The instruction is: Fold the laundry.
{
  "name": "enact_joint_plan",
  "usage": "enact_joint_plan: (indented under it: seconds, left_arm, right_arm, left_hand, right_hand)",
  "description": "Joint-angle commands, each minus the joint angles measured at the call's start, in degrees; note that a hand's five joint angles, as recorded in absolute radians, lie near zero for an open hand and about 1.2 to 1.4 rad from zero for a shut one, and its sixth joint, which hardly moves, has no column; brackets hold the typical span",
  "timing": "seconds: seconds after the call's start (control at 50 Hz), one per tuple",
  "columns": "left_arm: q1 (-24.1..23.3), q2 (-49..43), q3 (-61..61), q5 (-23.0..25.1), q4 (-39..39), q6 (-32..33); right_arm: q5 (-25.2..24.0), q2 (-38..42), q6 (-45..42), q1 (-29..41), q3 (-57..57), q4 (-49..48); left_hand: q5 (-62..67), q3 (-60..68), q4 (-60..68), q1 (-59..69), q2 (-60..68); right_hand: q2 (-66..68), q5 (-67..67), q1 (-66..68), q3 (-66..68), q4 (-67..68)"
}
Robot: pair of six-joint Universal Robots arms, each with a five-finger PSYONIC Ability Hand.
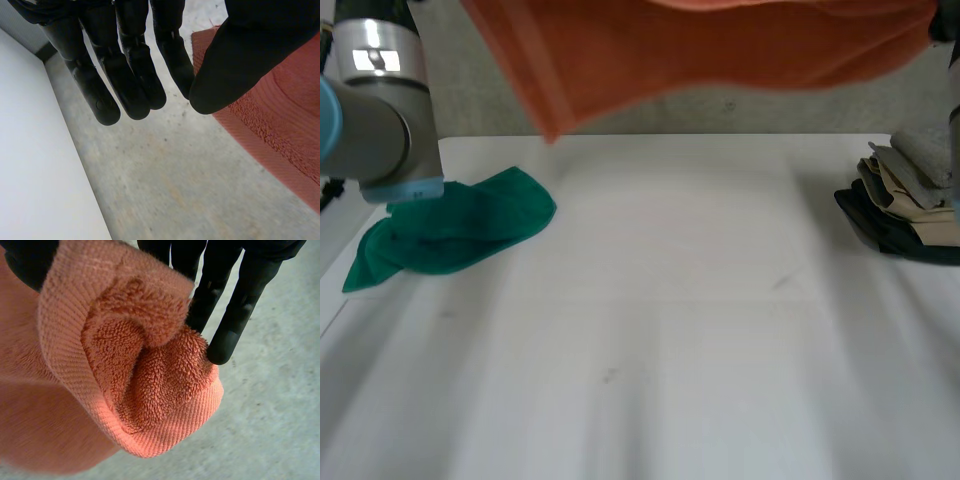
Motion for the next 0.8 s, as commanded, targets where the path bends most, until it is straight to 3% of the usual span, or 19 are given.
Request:
enact_joint_plan:
  seconds: [0.02, 0.2, 0.32, 0.36, 0.48, 0.68, 0.8]
  left_arm:
    - [0.22, 0.66, -13.37, 0.11, -5.31, -3.62]
    - [-0.31, -0.92, -28.76, 5.65, -9.00, -6.79]
    - [-0.66, -0.93, -32.54, 6.09, -9.35, -6.79]
    - [-0.57, -0.31, -33.07, 6.09, -9.79, -6.79]
    - [-0.40, 3.99, -34.92, 6.09, -11.73, -7.23]
    - [-0.57, 5.58, -36.06, 6.27, -11.73, -8.99]
    - [-0.22, 5.58, -36.06, 6.18, -11.82, -9.08]
  right_arm:
    - [-1.65, 0.91, -0.44, 0.00, 9.66, 7.19]
    - [-7.89, 12.76, -0.52, -0.09, 14.58, 17.19]
    - [-8.34, 14.10, -0.09, -0.36, 14.41, 26.08]
    - [-8.34, 13.57, 0.09, -0.27, 14.06, 29.41]
    - [-8.78, 11.64, 3.77, -2.46, 11.87, 36.88]
    - [-12.56, 11.81, 5.45, -3.70, 5.97, 49.03]
    - [-11.94, 14.35, 5.01, -3.70, 5.80, 48.24]
  left_hand:
    - [13.12, 11.62, 11.19, 14.73, 11.34]
    - [13.12, 11.62, 11.19, 14.73, 11.34]
    - [13.12, 11.62, 11.19, 14.73, 11.34]
    - [13.12, 11.62, 11.19, 14.73, 11.34]
    - [13.12, 11.62, 11.19, 14.73, 11.34]
    - [13.12, 11.62, 11.19, 14.73, 11.34]
    - [13.12, 11.62, 11.19, 14.73, 11.34]
  right_hand:
    - [13.11, 13.90, 17.66, 12.26, 10.98]
    - [13.11, 13.90, 17.66, 12.26, 10.98]
    - [13.11, 13.90, 17.66, 12.26, 10.98]
    - [-6.20, -5.42, -1.66, -7.05, -8.34]
    - [-29.51, -28.72, -24.96, -30.36, -31.64]
    - [-27.54, -26.76, -23.00, -28.39, -29.68]
    - [-8.88, -8.10, -4.34, -9.73, -11.01]
